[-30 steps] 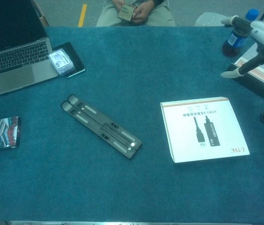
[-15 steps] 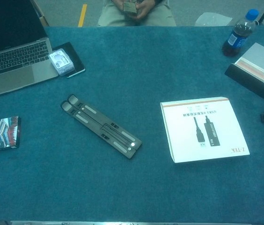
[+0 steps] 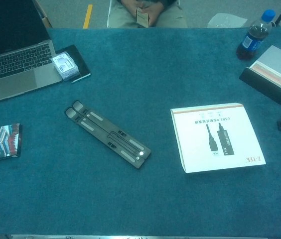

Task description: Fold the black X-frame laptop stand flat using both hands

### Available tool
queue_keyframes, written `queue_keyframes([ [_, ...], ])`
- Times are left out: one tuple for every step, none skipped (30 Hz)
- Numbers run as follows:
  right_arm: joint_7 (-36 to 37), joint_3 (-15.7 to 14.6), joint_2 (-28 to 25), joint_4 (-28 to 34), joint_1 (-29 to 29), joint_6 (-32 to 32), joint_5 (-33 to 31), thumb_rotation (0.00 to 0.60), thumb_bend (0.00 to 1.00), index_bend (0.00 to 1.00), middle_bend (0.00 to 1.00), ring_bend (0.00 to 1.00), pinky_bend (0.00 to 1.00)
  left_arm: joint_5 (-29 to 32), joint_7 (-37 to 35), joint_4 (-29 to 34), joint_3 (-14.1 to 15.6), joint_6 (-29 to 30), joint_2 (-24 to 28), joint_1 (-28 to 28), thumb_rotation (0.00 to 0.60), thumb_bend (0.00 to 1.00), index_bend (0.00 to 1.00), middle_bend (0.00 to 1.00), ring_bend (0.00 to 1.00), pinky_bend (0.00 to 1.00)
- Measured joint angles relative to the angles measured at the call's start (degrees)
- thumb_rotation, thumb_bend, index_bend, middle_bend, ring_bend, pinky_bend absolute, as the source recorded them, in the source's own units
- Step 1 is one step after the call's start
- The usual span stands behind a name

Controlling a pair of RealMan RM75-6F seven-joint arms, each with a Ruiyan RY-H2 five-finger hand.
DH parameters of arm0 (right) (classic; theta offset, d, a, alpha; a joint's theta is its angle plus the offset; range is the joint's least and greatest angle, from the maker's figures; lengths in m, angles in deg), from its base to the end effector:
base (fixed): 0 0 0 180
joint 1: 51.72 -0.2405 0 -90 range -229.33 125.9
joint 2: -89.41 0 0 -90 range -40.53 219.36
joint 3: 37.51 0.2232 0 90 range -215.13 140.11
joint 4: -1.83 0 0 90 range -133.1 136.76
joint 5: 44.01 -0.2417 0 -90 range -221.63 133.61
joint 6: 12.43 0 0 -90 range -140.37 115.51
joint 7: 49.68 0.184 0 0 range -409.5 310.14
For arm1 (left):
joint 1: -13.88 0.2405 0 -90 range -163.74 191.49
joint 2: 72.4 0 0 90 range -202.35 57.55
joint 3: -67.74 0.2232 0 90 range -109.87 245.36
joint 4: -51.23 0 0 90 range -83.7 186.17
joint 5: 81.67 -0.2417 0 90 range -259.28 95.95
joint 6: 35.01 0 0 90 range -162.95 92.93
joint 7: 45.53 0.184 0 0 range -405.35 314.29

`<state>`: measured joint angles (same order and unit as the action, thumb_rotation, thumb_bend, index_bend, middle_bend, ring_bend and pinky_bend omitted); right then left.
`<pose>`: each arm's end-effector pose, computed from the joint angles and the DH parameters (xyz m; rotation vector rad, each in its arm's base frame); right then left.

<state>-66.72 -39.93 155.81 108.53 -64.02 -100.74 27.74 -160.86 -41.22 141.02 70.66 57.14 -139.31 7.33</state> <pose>-0.2526 -0.2227 0.0849 1.3348 -0.9821 0.7895 -0.3120 0.2053 0.1178 -1.3127 -0.8507 -0.8146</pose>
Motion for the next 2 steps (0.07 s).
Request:
queue_keyframes([
  [-0.1,0.1,0.1,0.0,0.1,0.1,0.2,0.600,0.00,0.00,0.06,0.00,0.00,-0.1,-0.1,0.0,-0.2,0.0,0.0,0.2,0.600,0.43,0.00,0.02,0.00,0.00],
  [-0.2,0.2,0.2,0.0,0.3,0.1,0.5,0.600,0.00,0.00,0.06,0.00,0.00,-0.1,-0.2,-0.1,-0.4,-0.1,0.0,0.4,0.600,0.43,0.00,0.02,0.00,0.00],
])
